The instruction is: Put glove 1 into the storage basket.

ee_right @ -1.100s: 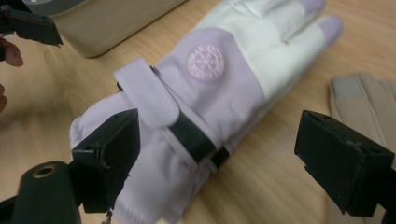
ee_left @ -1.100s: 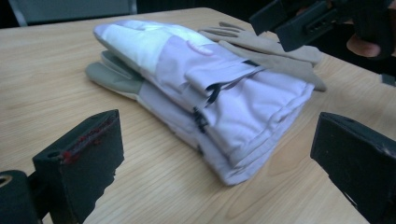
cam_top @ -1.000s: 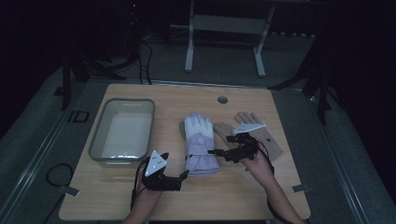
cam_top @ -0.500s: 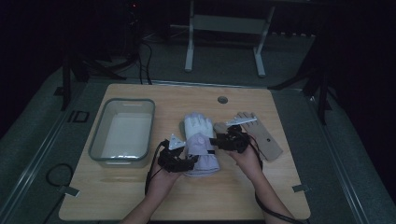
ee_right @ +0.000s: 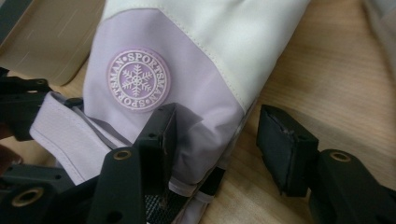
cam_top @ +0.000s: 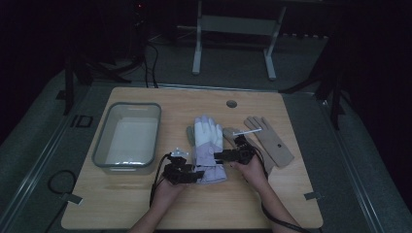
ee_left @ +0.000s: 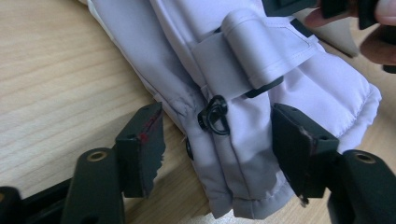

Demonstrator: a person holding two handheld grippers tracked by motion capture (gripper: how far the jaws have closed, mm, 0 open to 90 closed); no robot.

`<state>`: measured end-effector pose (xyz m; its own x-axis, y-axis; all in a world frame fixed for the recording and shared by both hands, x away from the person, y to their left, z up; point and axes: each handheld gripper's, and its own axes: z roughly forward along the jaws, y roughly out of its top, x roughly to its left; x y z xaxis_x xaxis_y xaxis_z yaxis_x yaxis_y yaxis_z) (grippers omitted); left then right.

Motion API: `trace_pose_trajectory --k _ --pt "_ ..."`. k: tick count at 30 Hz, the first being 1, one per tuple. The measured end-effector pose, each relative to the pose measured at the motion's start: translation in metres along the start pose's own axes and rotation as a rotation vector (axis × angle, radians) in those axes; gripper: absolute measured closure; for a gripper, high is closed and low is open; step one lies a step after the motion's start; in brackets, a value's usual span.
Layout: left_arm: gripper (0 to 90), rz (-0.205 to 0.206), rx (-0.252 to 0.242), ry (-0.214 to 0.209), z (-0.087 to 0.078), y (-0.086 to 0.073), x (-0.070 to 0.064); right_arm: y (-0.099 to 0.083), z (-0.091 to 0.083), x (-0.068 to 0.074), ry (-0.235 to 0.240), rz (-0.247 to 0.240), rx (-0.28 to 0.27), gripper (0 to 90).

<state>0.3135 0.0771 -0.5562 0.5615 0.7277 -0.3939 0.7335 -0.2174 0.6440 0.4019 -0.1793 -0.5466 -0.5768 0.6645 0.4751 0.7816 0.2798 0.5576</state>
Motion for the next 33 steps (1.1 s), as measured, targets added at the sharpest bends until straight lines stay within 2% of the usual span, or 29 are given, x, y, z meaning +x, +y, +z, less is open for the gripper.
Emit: trace_pose_trajectory --k 3,4,7,8,10,12,13,14,16,18,21,24,28,33 --pt "43.8 0.002 0.016 -0.023 0.002 0.001 0.004 -0.002 0.004 -0.008 0.049 0.03 0.01 48.8" --pt "43.8 -0.005 0.021 -0.035 0.003 0.001 0.005 -0.002 0.004 -0.008 0.049 0.03 0.01 48.8" --pt "49.9 -0.005 0.026 -0.059 0.004 0.001 0.008 -0.003 0.007 -0.008 0.073 0.012 0.016 57.7" --pt "54.6 -0.008 0.029 -0.067 0.004 0.001 0.009 -0.004 0.008 -0.006 0.077 0.0 0.015 62.7" --pt "57.1 -0.012 0.025 -0.079 0.004 0.0 0.01 -0.004 0.008 -0.005 0.076 -0.003 0.013 65.3" --pt "64.0 0.006 0.023 -0.072 0.002 0.001 0.008 -0.004 0.007 -0.001 0.063 -0.008 0.019 72.2" --pt "69.3 0.015 0.027 -0.066 0.001 0.001 0.006 -0.004 0.006 0.007 0.016 -0.053 0.02 75.9" --pt "69.3 0.029 0.033 -0.057 0.001 0.003 0.004 -0.004 0.006 0.007 0.016 -0.053 0.02 75.9" --pt "73.1 0.044 0.047 -0.046 0.0 0.005 0.001 -0.002 0.003 0.017 -0.036 -0.113 0.043 78.3" --pt "73.3 0.057 0.055 -0.042 -0.001 0.006 -0.001 -0.001 0.002 0.019 -0.043 -0.124 0.046 79.1" --pt "74.4 0.069 0.072 -0.061 -0.004 0.01 0.0 0.001 -0.001 0.021 -0.047 -0.128 0.045 80.1" --pt "75.2 0.084 0.076 -0.07 -0.008 0.015 0.0 0.004 -0.005 0.026 -0.052 -0.129 0.022 80.2" --pt "75.4 0.107 0.077 -0.062 -0.014 0.023 0.002 0.008 -0.008 0.031 -0.061 -0.135 0.013 80.2" --pt "75.3 0.139 0.066 -0.06 -0.027 0.034 0.0 0.017 -0.016 0.04 -0.067 -0.147 -0.024 80.1"
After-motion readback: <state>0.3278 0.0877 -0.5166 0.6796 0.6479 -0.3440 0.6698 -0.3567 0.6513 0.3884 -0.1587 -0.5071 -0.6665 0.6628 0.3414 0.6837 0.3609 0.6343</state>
